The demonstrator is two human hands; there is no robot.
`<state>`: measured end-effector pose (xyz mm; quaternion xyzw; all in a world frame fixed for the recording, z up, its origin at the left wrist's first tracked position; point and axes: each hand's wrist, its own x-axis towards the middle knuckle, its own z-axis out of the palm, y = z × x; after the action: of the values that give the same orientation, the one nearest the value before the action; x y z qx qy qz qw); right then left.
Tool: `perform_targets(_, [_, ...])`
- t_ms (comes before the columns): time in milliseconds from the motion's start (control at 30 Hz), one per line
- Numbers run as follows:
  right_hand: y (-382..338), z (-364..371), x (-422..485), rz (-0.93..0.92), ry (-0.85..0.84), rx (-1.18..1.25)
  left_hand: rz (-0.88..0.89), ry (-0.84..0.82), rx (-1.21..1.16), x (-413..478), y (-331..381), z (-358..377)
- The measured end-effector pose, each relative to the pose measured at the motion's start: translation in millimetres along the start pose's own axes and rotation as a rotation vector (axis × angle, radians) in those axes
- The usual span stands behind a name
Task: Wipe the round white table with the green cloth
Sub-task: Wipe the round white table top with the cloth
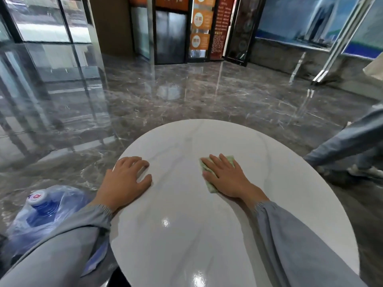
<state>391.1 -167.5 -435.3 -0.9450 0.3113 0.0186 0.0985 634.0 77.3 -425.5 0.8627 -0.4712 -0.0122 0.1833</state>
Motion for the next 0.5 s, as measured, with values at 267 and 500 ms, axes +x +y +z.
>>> perform_targets(267, [-10,4,-89,0.088,-0.032,0.008,0.015,0.007,-0.053,1,-3,2])
perform_targets(500, [-101,24,-175,-0.193,-0.07,-0.013,0.027,-0.008,-0.043,3,-6,4])
